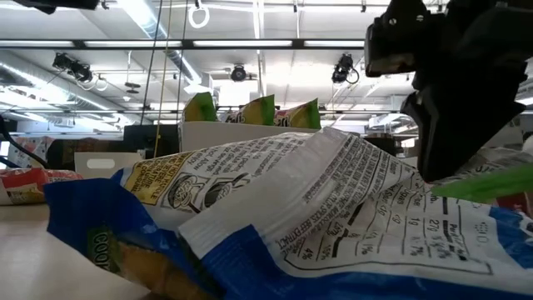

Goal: Sort Maruchan noodles
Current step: Put the green noodle pack into the bottom white bin

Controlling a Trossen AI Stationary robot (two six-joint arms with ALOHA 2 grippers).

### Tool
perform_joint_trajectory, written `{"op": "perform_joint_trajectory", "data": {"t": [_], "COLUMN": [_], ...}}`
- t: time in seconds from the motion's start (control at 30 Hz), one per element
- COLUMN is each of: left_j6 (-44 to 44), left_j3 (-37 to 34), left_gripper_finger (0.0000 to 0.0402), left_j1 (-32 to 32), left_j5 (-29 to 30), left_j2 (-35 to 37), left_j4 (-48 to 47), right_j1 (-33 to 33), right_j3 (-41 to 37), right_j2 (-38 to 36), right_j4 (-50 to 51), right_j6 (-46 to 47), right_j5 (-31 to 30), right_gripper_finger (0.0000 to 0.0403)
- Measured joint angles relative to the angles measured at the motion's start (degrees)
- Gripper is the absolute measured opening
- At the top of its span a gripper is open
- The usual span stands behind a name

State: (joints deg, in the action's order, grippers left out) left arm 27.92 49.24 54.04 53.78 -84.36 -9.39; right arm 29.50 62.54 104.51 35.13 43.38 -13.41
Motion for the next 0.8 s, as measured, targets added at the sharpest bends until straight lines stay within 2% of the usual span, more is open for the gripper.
{"op": "perform_joint_trajectory", "data": {"t": [0.1, 0.13, 0.23, 0.47, 0.57, 0.67, 0.73, 0.8], "left_j6": [-0.1, -0.1, -0.1, -0.1, 0.0, 0.2, 0.1, -0.1], "left_j3": [0.0, 0.0, 0.0, 0.0, 0.0, 0.0, 0.0, 0.0], "left_gripper_finger": [0.0226, 0.0226, 0.0226, 0.0226, 0.0226, 0.0226, 0.0226, 0.0226], "left_j1": [-0.6, -0.8, -1.2, -1.0, -0.8, -1.0, -1.7, -2.8], "left_j5": [0.3, 0.1, -0.7, -3.4, -3.5, -3.5, -3.2, -3.0], "left_j2": [0.0, 0.0, 0.0, 0.0, 0.0, 0.0, 0.0, 0.0], "left_j4": [-0.4, -0.4, -0.8, -1.7, -1.4, -1.2, -1.3, -1.3], "right_j1": [-0.4, -0.4, -0.4, 0.0, -0.4, -2.8, -5.7, -9.7], "right_j3": [0.3, 0.7, 2.1, 3.7, 2.6, -0.9, -4.2, -8.4], "right_j2": [-0.3, -0.7, -2.7, -14.5, -19.9, -23.7, -25.9, -27.5], "right_j4": [-0.7, -0.6, 0.2, -2.6, -9.3, -17.9, -25.7, -35.5], "right_j6": [-0.9, -2.1, -4.8, -17.7, -27.0, -38.4, -45.7, -51.7], "right_j5": [0.6, 0.6, -0.9, -5.0, -10.0, -12.3, -11.8, -7.6], "right_gripper_finger": [0.002, 0.0013, 0.0012, 0.0009, 0.0009, 0.0008, 0.0008, 0.0008]}}
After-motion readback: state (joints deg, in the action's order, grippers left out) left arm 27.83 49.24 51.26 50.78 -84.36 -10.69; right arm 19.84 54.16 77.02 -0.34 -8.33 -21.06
